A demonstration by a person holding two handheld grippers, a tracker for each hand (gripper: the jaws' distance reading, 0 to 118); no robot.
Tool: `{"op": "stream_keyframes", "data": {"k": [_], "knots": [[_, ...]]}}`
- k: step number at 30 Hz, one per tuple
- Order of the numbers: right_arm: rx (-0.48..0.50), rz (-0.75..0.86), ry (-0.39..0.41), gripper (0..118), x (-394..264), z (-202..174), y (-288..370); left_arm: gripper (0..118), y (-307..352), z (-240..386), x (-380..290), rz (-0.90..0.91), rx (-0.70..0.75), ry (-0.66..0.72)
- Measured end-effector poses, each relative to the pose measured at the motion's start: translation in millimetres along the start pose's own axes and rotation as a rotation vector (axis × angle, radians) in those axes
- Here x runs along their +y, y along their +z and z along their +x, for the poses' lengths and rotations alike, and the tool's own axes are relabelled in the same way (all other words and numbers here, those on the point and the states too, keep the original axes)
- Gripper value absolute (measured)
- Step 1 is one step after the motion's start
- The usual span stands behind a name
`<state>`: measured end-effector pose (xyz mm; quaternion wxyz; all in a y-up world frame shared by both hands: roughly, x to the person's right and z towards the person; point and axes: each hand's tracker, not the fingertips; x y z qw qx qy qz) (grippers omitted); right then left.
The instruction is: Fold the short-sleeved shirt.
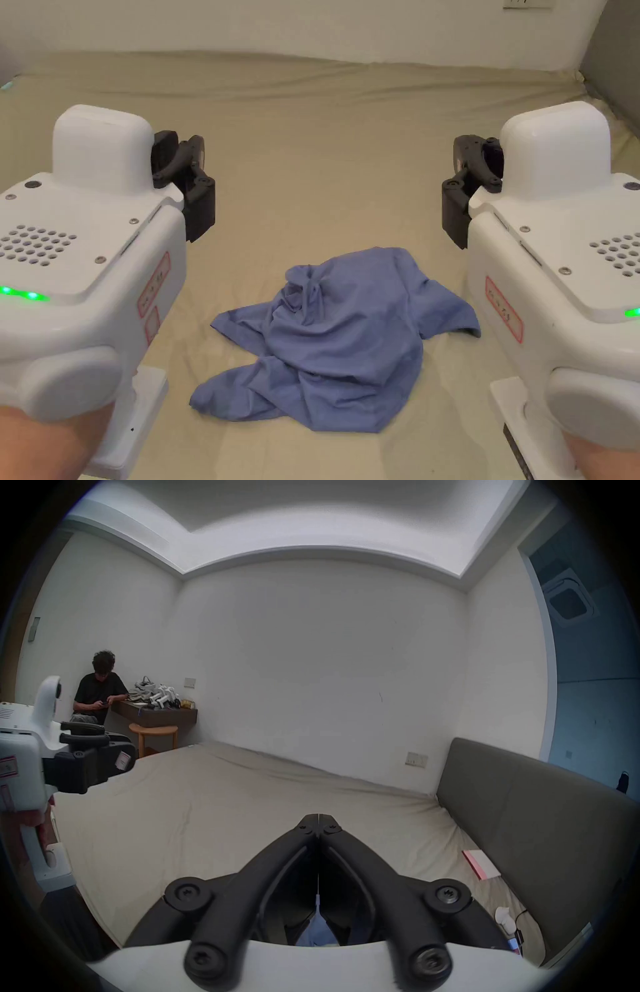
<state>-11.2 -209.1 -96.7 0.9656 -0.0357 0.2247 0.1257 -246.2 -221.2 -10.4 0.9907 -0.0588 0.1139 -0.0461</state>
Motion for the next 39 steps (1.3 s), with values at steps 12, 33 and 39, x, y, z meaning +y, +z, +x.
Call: {"op": "stream_keyframes", "data": {"k": [12,33,39], "knots": [[0.006,0.046,0.105,2,0.6,-46.5,7.4,0,26.0,13.5,-6.3,0.081,0.127,-0.050],[0.024,-0.109,0.078,2,-57.7,-16.3,-20.4,3,-67.5,4.1,-197.2,-0.654,-0.067,-0.063],[0.002,-0.199,0.027,2,-78.2,5.9,-26.3,116,-94.4,7.3,-242.4,-0.804,-0.074,-0.017]]}}
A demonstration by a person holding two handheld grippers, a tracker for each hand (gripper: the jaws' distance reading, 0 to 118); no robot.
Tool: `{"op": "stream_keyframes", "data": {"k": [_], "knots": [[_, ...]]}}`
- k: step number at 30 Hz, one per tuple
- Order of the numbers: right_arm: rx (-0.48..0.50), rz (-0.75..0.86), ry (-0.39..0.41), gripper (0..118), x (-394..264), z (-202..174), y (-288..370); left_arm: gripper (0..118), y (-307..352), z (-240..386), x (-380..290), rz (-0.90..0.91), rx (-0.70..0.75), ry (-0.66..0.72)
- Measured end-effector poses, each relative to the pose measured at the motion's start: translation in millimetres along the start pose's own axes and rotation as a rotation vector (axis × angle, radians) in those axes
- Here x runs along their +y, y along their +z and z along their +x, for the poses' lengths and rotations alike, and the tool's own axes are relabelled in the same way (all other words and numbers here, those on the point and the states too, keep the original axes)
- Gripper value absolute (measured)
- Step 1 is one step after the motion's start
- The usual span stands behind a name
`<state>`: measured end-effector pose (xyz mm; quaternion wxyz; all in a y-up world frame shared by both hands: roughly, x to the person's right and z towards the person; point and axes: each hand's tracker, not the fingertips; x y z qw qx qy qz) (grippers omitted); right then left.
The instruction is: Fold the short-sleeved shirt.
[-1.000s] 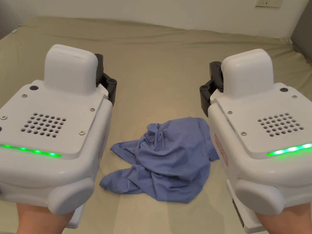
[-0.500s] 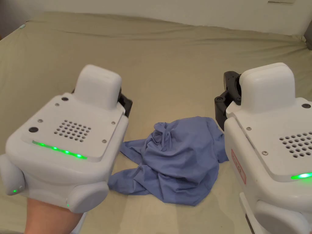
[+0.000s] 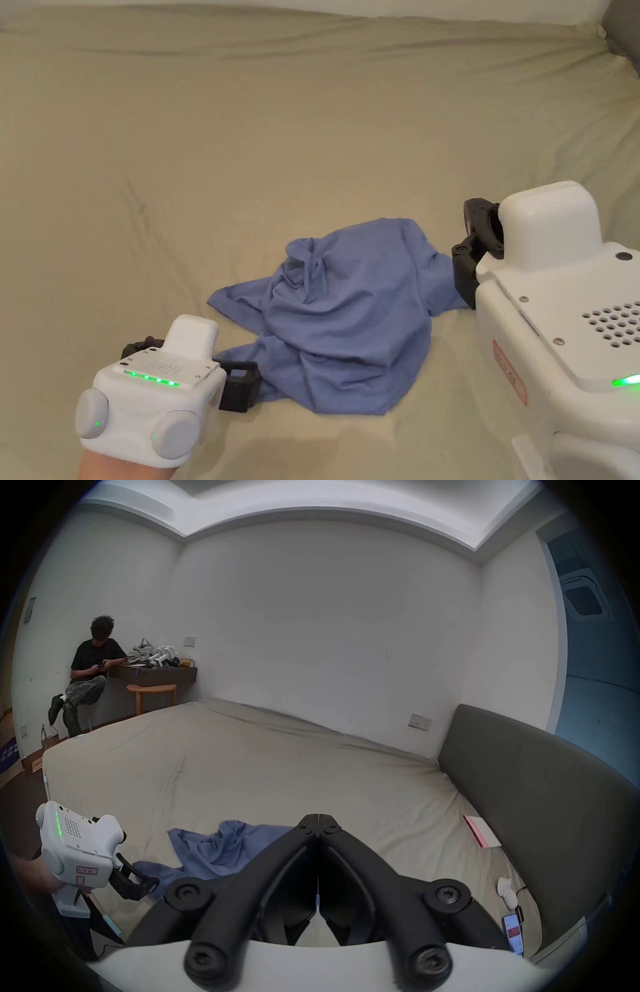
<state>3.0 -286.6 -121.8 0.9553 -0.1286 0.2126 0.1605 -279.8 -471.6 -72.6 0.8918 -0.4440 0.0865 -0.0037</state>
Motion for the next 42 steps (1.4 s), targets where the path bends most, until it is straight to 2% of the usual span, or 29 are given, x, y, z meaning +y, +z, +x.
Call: {"op": "stream_keyframes", "data": {"k": [4,6,9,11,12,13,14,16,17,18,19,20,21,22,25,27,30,34,35,36,37,38,39,40,42], "knots": [[-0.013,-0.047,0.002,2,-9.7,11.9,-5.7,115,-14.9,4.7,5.7,-0.022,-0.012,0.027],[-0.016,-0.076,0.009,2,-15.4,16.7,-11.0,107,-21.6,9.7,6.9,-0.031,-0.023,0.024],[-0.006,-0.133,0.005,2,-25.3,23.9,-23.0,71,-27.1,22.8,6.1,-0.060,-0.068,-0.019],[0.011,-0.182,-0.004,2,-33.1,30.2,-36.5,53,-22.7,30.2,2.3,-0.022,-0.042,-0.068],[0.020,-0.203,-0.010,2,-37.6,33.9,-45.7,39,-19.5,30.1,2.9,-0.020,-0.066,-0.077],[0.032,-0.226,-0.025,2,-41.8,38.0,-56.1,14,-15.8,29.9,3.5,-0.012,-0.069,-0.072],[0.052,-0.270,-0.037,2,-44.7,42.0,-67.8,8,-10.7,28.2,2.9,0.007,-0.064,-0.073],[0.087,-0.334,-0.061,3,-50.8,50.7,-95.8,8,2.5,23.3,4.7,0.028,-0.072,-0.068],[0.089,-0.367,-0.060,7,-53.0,53.3,-109.4,8,9.9,19.2,5.9,0.039,-0.091,-0.053],[0.095,-0.390,-0.056,21,-56.1,55.4,-124.9,8,17.8,15.1,6.5,0.060,-0.105,-0.014],[0.103,-0.423,-0.042,53,-59.5,57.4,-141.8,6,25.1,11.5,7.1,0.067,-0.116,0.015],[0.103,-0.457,-0.023,81,-62.4,58.8,-158.3,5,31.4,9.2,6.8,0.063,-0.124,0.018],[0.107,-0.484,-0.010,98,-66.6,59.6,-177.0,5,37.7,7.6,5.5,0.071,-0.114,0.015],[0.136,-0.529,-0.013,101,-71.7,60.5,-197.4,5,43.0,4.8,4.2,0.081,-0.104,0.011],[0.157,-0.611,0.019,101,-87.8,53.8,-249.5,3,55.0,-3.4,0.2,0.086,-0.130,0.034],[0.134,-0.642,0.038,101,-96.3,41.5,-277.4,3,55.5,-4.3,-3.2,0.079,-0.133,0.033],[0.168,-0.723,-0.035,101,-108.1,32.1,-316.4,3,53.1,-4.5,-6.9,0.070,-0.134,0.034],[0.167,-0.737,-0.043,100,-114.3,28.4,-339.4,2,54.6,-8.0,-7.9,0.060,-0.163,0.075],[0.176,-0.742,-0.047,94,-115.4,27.5,-341.3,2,54.9,-7.9,-8.1,0.061,-0.164,0.077],[0.199,-0.745,-0.045,69,-116.2,26.4,-341.5,2,55.1,-7.8,-8.2,0.061,-0.166,0.073],[0.256,-0.742,-0.060,32,-116.5,24.1,-341.0,2,54.9,-7.6,-8.2,0.063,-0.164,0.068],[0.173,-0.698,-0.007,16,-113.8,20.0,-337.0,2,54.1,-7.5,-8.9,0.066,-0.160,0.064],[0.150,-0.702,0.065,9,-110.1,16.6,-331.3,2,53.2,-7.8,-9.0,0.072,-0.155,0.062],[0.173,-0.701,0.092,9,-109.0,17.7,-327.2,2,51.6,-8.7,-7.9,0.074,-0.150,0.062],[0.180,-0.696,0.074,9,-105.9,24.9,-320.1,2,51.1,-12.1,-5.6,0.082,-0.151,0.076]]}}
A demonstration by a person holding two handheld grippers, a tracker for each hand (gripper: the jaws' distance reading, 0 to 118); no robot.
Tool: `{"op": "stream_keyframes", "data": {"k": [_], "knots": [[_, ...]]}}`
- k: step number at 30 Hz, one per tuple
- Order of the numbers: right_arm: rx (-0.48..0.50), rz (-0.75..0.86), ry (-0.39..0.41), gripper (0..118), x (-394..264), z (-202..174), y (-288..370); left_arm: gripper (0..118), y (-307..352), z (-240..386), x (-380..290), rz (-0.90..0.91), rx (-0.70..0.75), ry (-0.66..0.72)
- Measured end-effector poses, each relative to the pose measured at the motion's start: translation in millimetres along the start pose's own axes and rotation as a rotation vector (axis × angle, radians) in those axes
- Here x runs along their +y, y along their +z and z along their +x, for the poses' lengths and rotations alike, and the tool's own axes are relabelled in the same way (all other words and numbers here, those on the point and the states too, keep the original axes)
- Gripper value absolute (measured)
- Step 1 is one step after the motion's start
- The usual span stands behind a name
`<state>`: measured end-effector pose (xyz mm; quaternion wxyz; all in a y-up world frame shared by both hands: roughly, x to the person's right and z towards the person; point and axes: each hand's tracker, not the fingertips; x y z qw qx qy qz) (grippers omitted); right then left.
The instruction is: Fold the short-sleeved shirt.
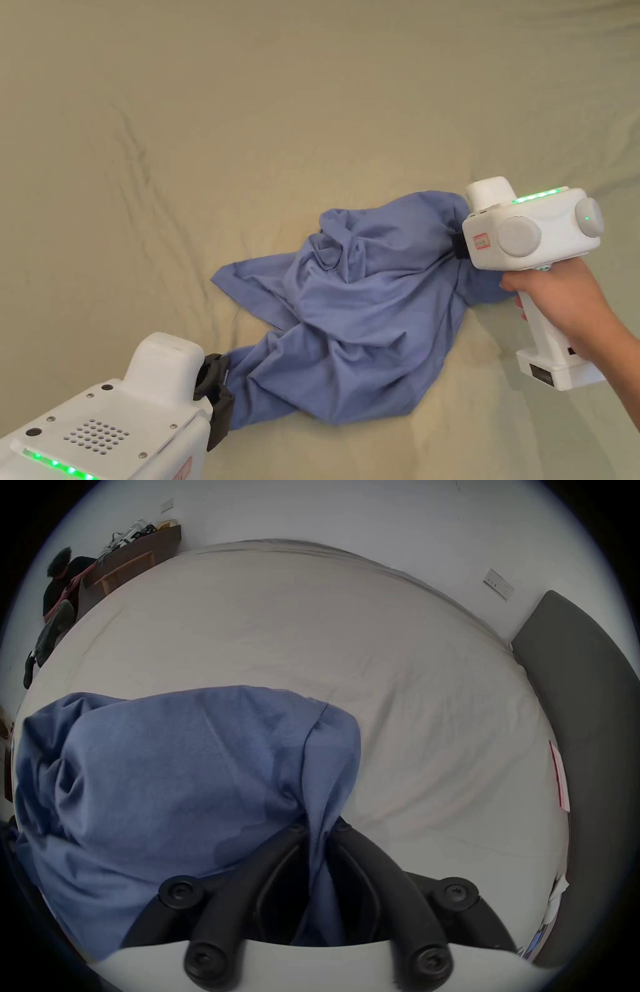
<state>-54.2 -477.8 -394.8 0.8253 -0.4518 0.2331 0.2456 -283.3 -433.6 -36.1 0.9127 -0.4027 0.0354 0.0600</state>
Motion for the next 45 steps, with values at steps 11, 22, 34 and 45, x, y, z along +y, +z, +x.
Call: {"op": "stream_keyframes", "data": {"k": [11,22,34,45], "knots": [[0.010,0.344,-0.177,8,-10.8,48.3,175.6,2,65.3,-30.7,54.0,0.278,0.115,0.096],[-0.018,0.767,-0.310,8,-29.3,57.8,355.2,2,166.0,-50.9,145.8,0.607,0.226,0.101],[-0.162,0.982,-0.292,8,-9.3,66.8,460.3,2,248.8,-53.7,227.5,0.810,0.270,0.066],[-0.256,1.053,-0.271,8,50.1,92.3,478.4,2,264.4,-64.8,303.9,0.870,0.282,0.027]]}}
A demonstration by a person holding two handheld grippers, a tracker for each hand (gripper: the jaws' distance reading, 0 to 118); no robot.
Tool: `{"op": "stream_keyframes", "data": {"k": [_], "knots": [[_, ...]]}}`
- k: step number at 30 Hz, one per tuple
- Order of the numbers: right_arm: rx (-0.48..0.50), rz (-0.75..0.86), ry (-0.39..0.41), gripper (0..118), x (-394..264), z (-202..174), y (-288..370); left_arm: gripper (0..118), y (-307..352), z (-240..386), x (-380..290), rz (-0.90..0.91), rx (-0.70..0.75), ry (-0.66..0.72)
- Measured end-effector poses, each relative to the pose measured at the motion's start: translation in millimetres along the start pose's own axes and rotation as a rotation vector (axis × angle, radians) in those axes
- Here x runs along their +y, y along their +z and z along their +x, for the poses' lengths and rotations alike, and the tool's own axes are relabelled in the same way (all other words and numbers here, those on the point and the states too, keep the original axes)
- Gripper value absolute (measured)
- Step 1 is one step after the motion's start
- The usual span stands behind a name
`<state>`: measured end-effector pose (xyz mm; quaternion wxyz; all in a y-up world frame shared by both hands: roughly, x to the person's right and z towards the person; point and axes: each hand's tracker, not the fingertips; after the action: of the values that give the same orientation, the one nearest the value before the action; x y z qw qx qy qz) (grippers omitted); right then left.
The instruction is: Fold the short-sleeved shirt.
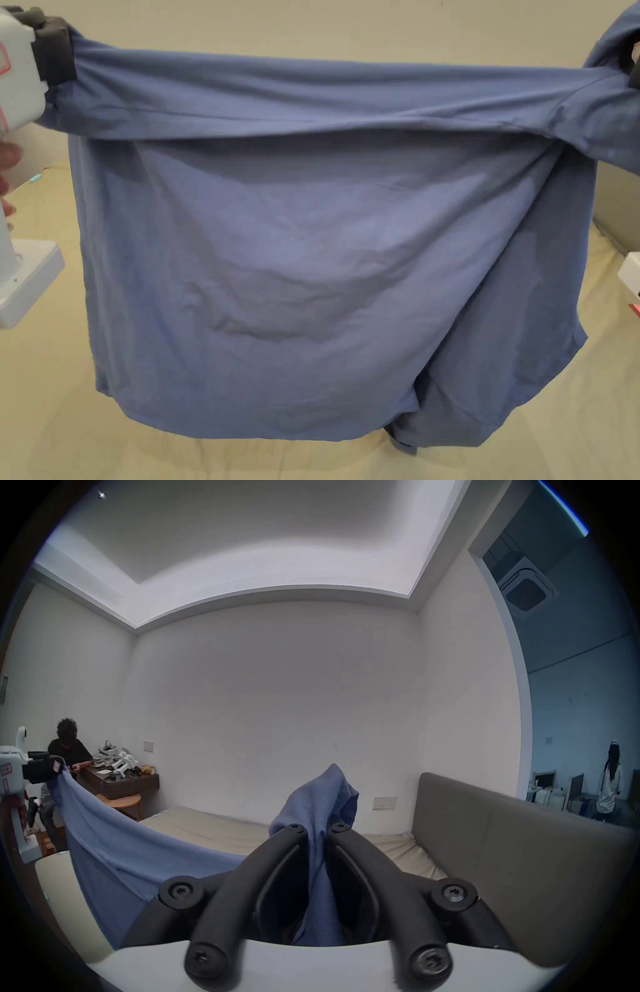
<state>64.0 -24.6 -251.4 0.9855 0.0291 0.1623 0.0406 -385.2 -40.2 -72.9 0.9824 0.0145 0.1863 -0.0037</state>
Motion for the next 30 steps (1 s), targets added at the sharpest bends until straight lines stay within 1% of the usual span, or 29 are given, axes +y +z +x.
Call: {"op": "stream_keyframes", "data": {"k": [5,10,12,14,16,17,18,20,22,24,30], "knots": [[0.010,0.014,-0.021,8,21.3,2.6,-37.9,2,-42.1,3.3,21.3,0.006,0.022,-0.054],[0.000,0.023,-0.004,8,54.8,4.6,-85.9,2,-82.5,7.3,52.8,-0.009,0.010,-0.034],[-0.029,0.035,0.039,8,65.3,1.7,-102.5,2,-108.9,1.1,60.4,-0.015,0.007,-0.038],[-0.036,0.040,0.048,8,72.8,-0.6,-122.0,2,-130.0,2.0,68.9,-0.021,0.006,-0.037],[-0.020,0.022,0.049,8,80.5,0.6,-145.9,2,-145.8,4.8,75.7,-0.033,0.009,-0.028],[0.000,0.020,0.035,8,80.9,2.3,-154.5,2,-155.7,5.6,78.6,-0.041,0.012,-0.018],[-0.003,0.021,0.029,8,80.9,2.6,-164.0,2,-166.8,6.5,81.3,-0.045,0.013,-0.013],[-0.048,0.013,0.057,8,78.6,-2.0,-180.6,2,-207.4,-3.6,83.8,-0.048,0.010,0.004],[-0.055,0.010,0.061,8,72.2,-4.3,-196.5,2,-226.7,-3.8,82.9,-0.056,0.010,0.031],[-0.067,0.000,0.067,8,62.7,-8.6,-206.9,2,-237.2,-0.6,76.2,-0.061,0.016,0.043],[-0.071,-0.063,0.086,8,2.6,-20.3,-222.9,2,-258.7,1.3,25.3,-0.115,0.026,-0.016]]}}
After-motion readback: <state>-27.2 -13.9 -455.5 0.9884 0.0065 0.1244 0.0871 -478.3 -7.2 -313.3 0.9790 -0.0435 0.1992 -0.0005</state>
